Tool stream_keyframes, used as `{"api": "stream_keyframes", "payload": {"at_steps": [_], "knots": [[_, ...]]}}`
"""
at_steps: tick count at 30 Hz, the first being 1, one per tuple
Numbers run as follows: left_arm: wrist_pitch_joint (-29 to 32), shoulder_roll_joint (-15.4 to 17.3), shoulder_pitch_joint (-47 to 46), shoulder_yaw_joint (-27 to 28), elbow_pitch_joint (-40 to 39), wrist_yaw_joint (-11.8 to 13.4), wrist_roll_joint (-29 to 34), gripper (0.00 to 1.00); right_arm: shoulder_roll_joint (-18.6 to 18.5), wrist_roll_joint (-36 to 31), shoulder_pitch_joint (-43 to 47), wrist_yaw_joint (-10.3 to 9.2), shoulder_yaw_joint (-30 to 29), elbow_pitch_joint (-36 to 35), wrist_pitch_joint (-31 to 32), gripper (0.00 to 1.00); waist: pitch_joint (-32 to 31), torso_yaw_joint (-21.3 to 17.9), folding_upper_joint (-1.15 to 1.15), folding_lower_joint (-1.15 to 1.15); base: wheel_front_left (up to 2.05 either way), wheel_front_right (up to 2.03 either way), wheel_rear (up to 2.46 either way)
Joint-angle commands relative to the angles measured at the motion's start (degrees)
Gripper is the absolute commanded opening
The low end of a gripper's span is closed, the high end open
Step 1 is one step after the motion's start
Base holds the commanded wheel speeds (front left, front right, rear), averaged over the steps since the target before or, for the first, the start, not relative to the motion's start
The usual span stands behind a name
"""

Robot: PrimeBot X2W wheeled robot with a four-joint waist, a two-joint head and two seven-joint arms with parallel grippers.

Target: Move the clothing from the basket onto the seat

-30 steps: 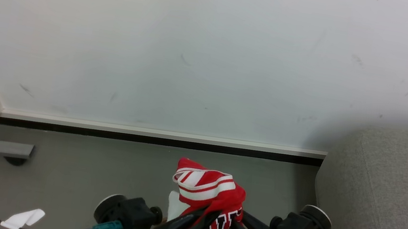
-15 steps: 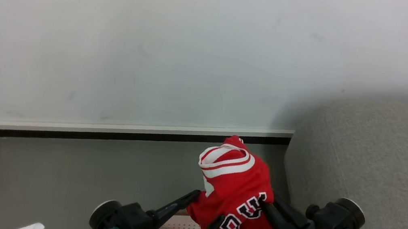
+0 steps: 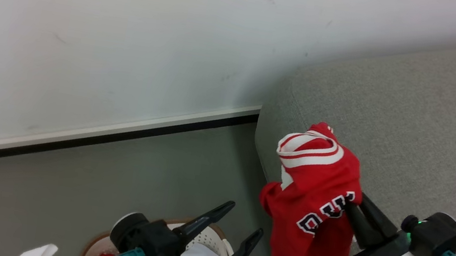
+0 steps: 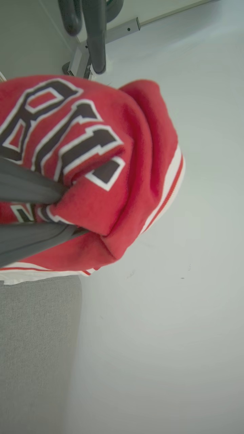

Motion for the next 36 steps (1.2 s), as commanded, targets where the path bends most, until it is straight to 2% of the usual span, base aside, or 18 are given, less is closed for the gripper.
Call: {"api": "stream_keyframes", "payload": {"at_steps": [1, 6, 12, 13, 14, 15, 23, 27, 32, 36], "knots": [[-0.53, -0.26, -0.99, 0.03, 0.41, -0.23, 0.82, 1.0, -0.72, -1.01, 0.86, -0.12, -2.05, -0.27, -0.02, 0.0, 2.15, -1.73, 0.0, 0.0, 0.0, 0.0, 0.0], [0.33, -0.48, -4.71, 0.46, 0.38, -0.92, 1.7, 1.0, -0.47, -3.76, 0.58, -0.12, -9.56, 0.31, -0.02, 0.0, 7.11, -0.93, 0.0, 0.0, 0.0, 0.0, 0.0], [3.28, -0.78, -14.48, 1.56, -0.3, -3.28, 3.79, 1.0, 1.6, -8.22, -5.87, -0.12, -21.93, 2.28, -0.01, 0.0, 17.91, 2.45, 0.0, 0.0, 0.0, 0.0, 0.0], [3.28, -0.78, -14.48, 1.56, -0.3, -3.28, 3.79, 1.0, 1.6, -8.22, -5.87, -0.12, -21.93, 2.28, -0.01, 0.0, 17.91, 2.45, 0.0, 0.0, 0.0, 0.0, 0.0], [3.9, -1.52, -17.92, 1.72, -0.12, -4.19, 4.42, 1.0, 2.3, -9.57, -9.18, -0.12, -26.63, 3.64, -0.01, 0.0, 21.43, 3.93, 0.0, 0.0, 0.0, 0.0, 0.0], [3.9, -1.52, -17.92, 1.72, -0.12, -4.19, 4.42, 1.0, 2.3, -9.57, -9.18, -0.12, -26.63, 3.64, -0.01, 0.0, 21.43, 3.93, 0.0, 0.0, 0.0, 0.0, 0.0], [3.17, -4.21, -28.58, 3.55, 1.93, -6.53, 5.75, 1.0, 0.9, -17.02, -28.34, -0.12, -42.78, 13.49, 5.16, 0.0, 31.75, 9.67, 0.0, 0.0, 0.0, 0.0, 0.0], [1.66, -6.11, -30.52, 3.66, 3.27, -6.94, 5.94, 1.0, -2.08, -23.23, -37.43, -0.12, -51.7, 19.36, 7.64, 0.0, 33.97, 13.28, 0.0, 0.0, 0.0, 0.0, 0.0], [0.25, -7.08, -29.32, 3.03, 4.62, -7.37, 5.44, 1.0, -4.49, -32.75, -43.12, -0.12, -64.47, 25.15, 9.82, 0.0, 35.62, 17.05, 0.0, 0.0, 0.0, 0.0, 0.0], [-0.57, -6.47, -27.84, 2.78, 5.7, -7.46, 5.25, 1.0, -3.57, -41.83, -42.66, -0.12, -75.21, 28.67, 10.29, 0.0, 36.01, 18.78, 0.0, 0.0, 0.0, 0.0, 0.0]]}}
